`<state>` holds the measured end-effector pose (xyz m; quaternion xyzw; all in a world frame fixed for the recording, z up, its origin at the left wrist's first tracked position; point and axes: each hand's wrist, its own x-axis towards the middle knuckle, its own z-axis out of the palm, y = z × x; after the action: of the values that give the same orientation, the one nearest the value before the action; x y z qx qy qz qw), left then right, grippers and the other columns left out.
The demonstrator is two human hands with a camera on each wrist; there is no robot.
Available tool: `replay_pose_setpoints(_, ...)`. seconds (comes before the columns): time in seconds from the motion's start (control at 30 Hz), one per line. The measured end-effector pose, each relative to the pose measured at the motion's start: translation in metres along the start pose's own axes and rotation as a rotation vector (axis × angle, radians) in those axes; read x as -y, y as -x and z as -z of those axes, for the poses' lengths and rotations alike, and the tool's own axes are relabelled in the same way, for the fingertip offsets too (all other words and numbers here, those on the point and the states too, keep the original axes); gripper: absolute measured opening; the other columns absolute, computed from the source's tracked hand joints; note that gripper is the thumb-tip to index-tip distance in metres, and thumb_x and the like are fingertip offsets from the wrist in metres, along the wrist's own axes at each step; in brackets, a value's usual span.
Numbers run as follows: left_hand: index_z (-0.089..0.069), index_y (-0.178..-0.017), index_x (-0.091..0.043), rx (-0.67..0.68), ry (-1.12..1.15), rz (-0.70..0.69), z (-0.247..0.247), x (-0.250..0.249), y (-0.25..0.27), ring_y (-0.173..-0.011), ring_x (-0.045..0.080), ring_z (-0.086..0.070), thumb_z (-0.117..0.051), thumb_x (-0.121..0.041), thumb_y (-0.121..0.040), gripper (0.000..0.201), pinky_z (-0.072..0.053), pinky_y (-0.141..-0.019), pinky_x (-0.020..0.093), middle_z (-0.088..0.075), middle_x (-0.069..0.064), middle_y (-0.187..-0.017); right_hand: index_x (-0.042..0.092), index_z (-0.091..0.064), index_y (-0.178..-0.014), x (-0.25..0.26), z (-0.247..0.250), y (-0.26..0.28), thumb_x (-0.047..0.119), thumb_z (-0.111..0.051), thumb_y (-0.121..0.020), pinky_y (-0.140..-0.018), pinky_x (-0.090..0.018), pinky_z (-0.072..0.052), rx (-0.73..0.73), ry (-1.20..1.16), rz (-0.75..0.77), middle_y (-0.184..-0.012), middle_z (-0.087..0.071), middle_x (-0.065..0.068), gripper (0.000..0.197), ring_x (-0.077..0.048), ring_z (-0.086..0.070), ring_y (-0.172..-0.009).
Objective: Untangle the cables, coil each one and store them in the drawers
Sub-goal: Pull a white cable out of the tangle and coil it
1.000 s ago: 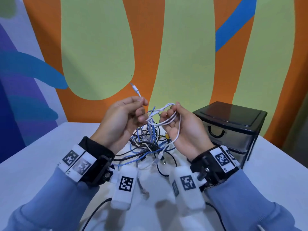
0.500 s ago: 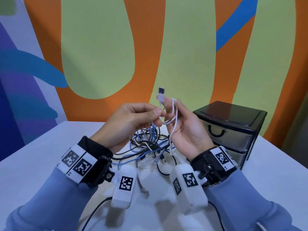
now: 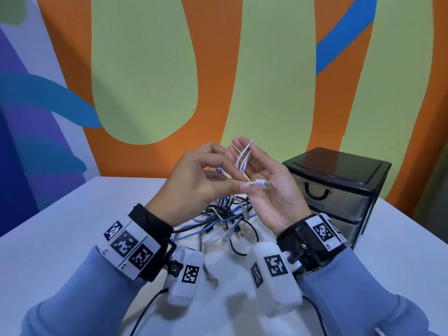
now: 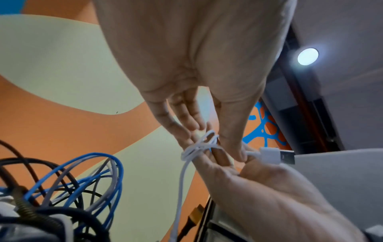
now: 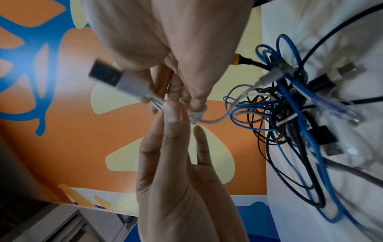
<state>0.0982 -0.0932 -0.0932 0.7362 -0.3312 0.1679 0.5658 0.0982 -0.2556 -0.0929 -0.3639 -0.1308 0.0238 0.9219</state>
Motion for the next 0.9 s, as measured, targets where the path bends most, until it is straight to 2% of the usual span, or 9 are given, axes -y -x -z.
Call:
replay_pose_setpoints(0.1, -0.085, -0.082, -0.017, -0.064, -0.079, 0.011, -0.004, 0.003, 0.0, -0.102, 0.02, -0.065, -0.097, -0.019, -0.071, 0.017, -0.058, -0.084, 0.032, -0.061, 0.003, -0.108, -0.004, -0.064, -0.133, -0.005, -0.006, 0.004, 0.02, -0.059, -0.103, -0.086, -0.034, -0.063, 0.002, 0.036, -0.024, -0.123, -0.068, -0.013, 0.04, -0.021, -0.067, -0.117)
replay_pose_setpoints(0.17, -0.081, -0.08, -0.019, -0.098, -0.101, 0.022, -0.007, 0.004, 0.0, -0.094, 0.03, -0.067, -0.097, -0.018, -0.073, 0.018, -0.059, -0.075, 0.041, -0.068, 0.005, -0.102, -0.007, -0.062, -0.134, -0.008, -0.008, 0.006, 0.02, -0.061, -0.1, -0.093, -0.039, -0.062, 0.009, 0.051, -0.016, -0.118, -0.065, -0.016, 0.044, -0.027, -0.065, -0.11)
replay_pose_setpoints(0.23, -0.068, -0.082, -0.029, -0.15, -0.171, 0.003, -0.012, 0.003, 0.0, -0.081, 0.027, -0.067, -0.093, -0.022, -0.074, 0.027, -0.056, -0.068, 0.041, -0.07, 0.0, -0.089, -0.01, -0.062, -0.133, -0.009, -0.008, 0.007, 0.017, -0.062, -0.099, -0.097, -0.043, -0.06, 0.022, 0.021, -0.011, -0.116, -0.065, -0.017, 0.044, -0.031, -0.067, -0.108)
replay_pose_setpoints(0.33, -0.05, -0.091, -0.034, -0.234, -0.206, 0.016, -0.014, 0.003, -0.002, -0.068, 0.016, -0.063, -0.084, -0.009, -0.078, 0.044, -0.053, -0.063, 0.039, -0.069, -0.007, -0.085, -0.013, -0.059, -0.134, -0.009, -0.007, 0.007, 0.014, -0.058, -0.102, -0.093, -0.042, -0.061, 0.07, -0.003, -0.013, -0.119, -0.068, -0.022, 0.043, -0.037, -0.07, -0.113)
replay_pose_setpoints(0.5, -0.068, -0.099, -0.032, -0.28, -0.367, 0.027, -0.013, 0.001, 0.0, -0.072, 0.011, -0.07, -0.071, -0.007, -0.082, 0.03, -0.06, -0.071, 0.032, -0.075, -0.012, -0.084, -0.012, -0.061, -0.134, -0.015, -0.008, 0.009, 0.013, -0.054, -0.102, -0.108, -0.04, -0.054, 0.131, 0.049, -0.014, -0.128, -0.069, -0.026, 0.041, -0.028, -0.073, -0.109)
replay_pose_setpoints(0.6, -0.074, -0.09, -0.029, -0.297, -0.522, 0.05, -0.016, -0.002, -0.001, -0.07, 0.001, -0.065, -0.072, -0.016, -0.085, 0.014, -0.045, -0.062, 0.013, -0.071, -0.018, -0.074, -0.009, -0.063, -0.133, -0.017, -0.004, 0.004, 0.013, -0.059, -0.099, -0.115, -0.045, -0.047, 0.101, 0.031, -0.027, -0.13, -0.065, -0.022, 0.04, -0.026, -0.069, -0.104)
replay_pose_setpoints(0.67, -0.071, -0.082, -0.03, -0.307, -0.556, 0.086, -0.013, -0.001, -0.002, -0.066, 0.001, -0.062, -0.073, -0.023, -0.087, 0.008, -0.041, -0.061, 0.017, -0.067, -0.017, -0.073, -0.009, -0.064, -0.132, -0.019, -0.003, 0.003, 0.013, -0.06, -0.099, -0.115, -0.045, -0.047, 0.094, 0.042, -0.035, -0.137, -0.064, -0.024, 0.04, -0.025, -0.072, -0.102)
replay_pose_setpoints(0.8, -0.068, -0.085, -0.02, -0.178, -0.29, 0.291, -0.002, 0.005, -0.005, -0.057, 0.01, -0.054, -0.078, -0.012, -0.088, 0.013, -0.04, -0.063, 0.029, -0.064, -0.012, -0.061, -0.01, -0.064, -0.131, -0.018, 0.001, 0.001, 0.012, -0.058, -0.1, -0.115, -0.046, -0.047, 0.085, 0.071, -0.03, -0.124, -0.071, -0.019, 0.038, -0.02, -0.074, -0.099)
replay_pose_setpoints(0.9, -0.068, -0.094, -0.009, -0.029, -0.011, 0.379, 0.006, 0.001, -0.004, -0.069, 0.012, -0.063, -0.084, -0.015, -0.089, 0.018, -0.049, -0.07, 0.026, -0.073, -0.003, -0.073, -0.008, -0.068, -0.126, -0.02, 0.006, -0.002, 0.017, -0.063, -0.097, -0.118, -0.05, -0.043, 0.082, 0.064, -0.038, -0.131, -0.068, -0.022, 0.039, -0.029, -0.065, -0.126)
